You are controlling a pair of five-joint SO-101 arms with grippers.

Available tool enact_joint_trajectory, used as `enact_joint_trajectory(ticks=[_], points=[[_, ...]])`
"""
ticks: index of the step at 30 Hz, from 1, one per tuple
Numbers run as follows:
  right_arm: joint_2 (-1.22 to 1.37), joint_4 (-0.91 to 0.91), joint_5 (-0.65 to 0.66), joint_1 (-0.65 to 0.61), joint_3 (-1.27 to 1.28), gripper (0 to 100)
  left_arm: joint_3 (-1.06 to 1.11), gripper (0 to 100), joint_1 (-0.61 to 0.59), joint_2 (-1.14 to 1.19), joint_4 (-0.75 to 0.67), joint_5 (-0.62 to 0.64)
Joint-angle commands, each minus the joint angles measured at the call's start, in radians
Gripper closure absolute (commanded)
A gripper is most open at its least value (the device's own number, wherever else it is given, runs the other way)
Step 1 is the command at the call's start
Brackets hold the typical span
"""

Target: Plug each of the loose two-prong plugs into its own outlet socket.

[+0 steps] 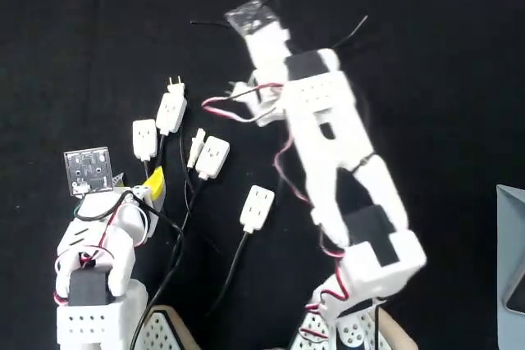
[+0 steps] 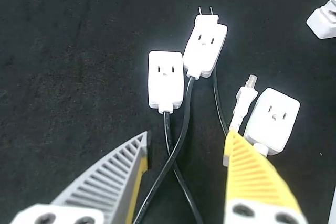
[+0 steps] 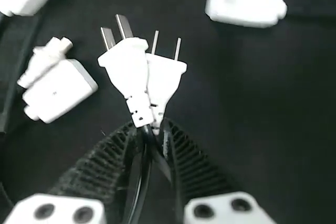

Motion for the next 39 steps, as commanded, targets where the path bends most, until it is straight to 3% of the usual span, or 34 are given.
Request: enact_joint_trajectory(ticks=[1, 9, 16, 20, 24, 35, 39], points=[[-0.087, 0.071, -0.049, 0.11, -0.007, 98.7, -0.01, 77, -0.005, -0.002, -0.031, -0.012], [-0.091, 0.18, -0.42, 0.204, -0.015, 97.7, -0.01, 77, -0.005, -0.002, -0.031, -0.012], [-0.091, 0.242, -0.706, 0.201, -0.01, 70.3, -0.01, 77, -0.005, -0.002, -0.031, -0.012], [-0.097, 0.241, -0.733, 0.201, -0.013, 67.1, -0.01, 77, -0.005, -0.002, -0.031, -0.012], [-0.099, 0.239, -0.549, 0.21, -0.015, 67.1, 0.001, 77, -0.005, -0.002, -0.032, -0.017], [-0.096, 0.239, 0.439, 0.212, 0.071, 67.0, 0.001, 77, -0.005, -0.002, -0.032, -0.018], [-0.093, 0.238, 0.698, 0.212, 0.15, 66.8, 0.001, 77, -0.005, -0.002, -0.032, -0.018]])
